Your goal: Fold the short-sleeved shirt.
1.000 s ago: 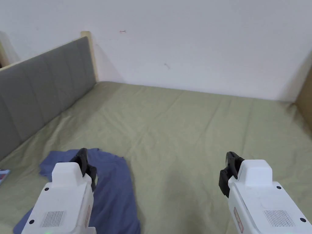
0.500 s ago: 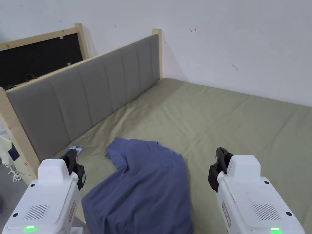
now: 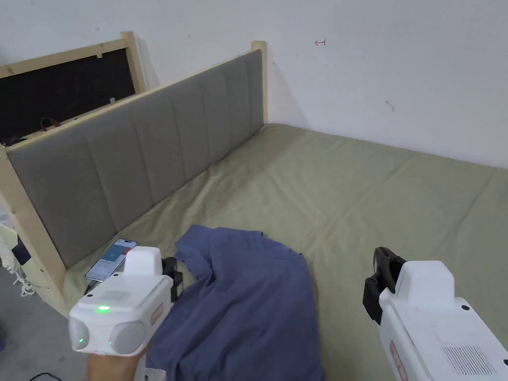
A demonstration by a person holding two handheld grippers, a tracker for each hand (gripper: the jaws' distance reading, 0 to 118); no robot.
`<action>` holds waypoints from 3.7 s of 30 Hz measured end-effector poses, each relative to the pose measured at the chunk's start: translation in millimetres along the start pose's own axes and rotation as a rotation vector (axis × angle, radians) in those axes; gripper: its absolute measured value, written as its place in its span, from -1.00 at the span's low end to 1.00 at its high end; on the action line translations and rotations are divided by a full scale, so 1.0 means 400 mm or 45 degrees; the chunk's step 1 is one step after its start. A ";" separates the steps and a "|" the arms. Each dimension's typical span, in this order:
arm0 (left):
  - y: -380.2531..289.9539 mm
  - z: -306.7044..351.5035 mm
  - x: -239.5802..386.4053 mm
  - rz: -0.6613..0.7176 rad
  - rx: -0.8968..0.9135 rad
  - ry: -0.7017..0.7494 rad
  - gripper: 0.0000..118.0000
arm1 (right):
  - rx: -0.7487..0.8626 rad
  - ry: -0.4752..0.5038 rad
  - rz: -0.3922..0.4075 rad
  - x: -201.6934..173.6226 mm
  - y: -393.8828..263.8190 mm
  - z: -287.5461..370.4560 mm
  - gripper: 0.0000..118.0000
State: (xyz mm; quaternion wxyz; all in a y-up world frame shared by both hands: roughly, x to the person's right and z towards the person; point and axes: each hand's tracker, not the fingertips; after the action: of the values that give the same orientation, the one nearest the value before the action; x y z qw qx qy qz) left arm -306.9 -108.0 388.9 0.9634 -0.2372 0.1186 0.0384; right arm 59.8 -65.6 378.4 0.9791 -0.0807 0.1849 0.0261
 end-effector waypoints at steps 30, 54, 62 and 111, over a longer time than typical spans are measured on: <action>-0.117 -0.406 0.188 -0.060 -0.549 -0.140 -0.97 | -0.203 -0.249 -0.015 0.247 -0.107 0.004 -1.00; 0.411 0.058 0.701 -0.371 0.045 -0.863 -0.98 | -0.003 -0.515 -0.068 0.443 -0.029 0.317 -1.00; 0.450 0.117 0.916 -0.412 0.104 -1.092 -0.97 | 0.022 -0.678 -0.068 0.530 -0.023 0.428 -1.00; 0.140 0.140 0.779 -0.260 0.294 -0.688 0.85 | -0.002 -0.777 -0.096 0.549 -0.022 0.485 -1.00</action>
State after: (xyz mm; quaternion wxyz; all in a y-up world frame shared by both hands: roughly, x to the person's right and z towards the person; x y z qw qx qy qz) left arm -0.4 -26.7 335.0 0.9795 -0.1181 -0.1628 -0.0106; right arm 334.4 -37.2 477.5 0.9896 -0.0765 -0.1209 0.0129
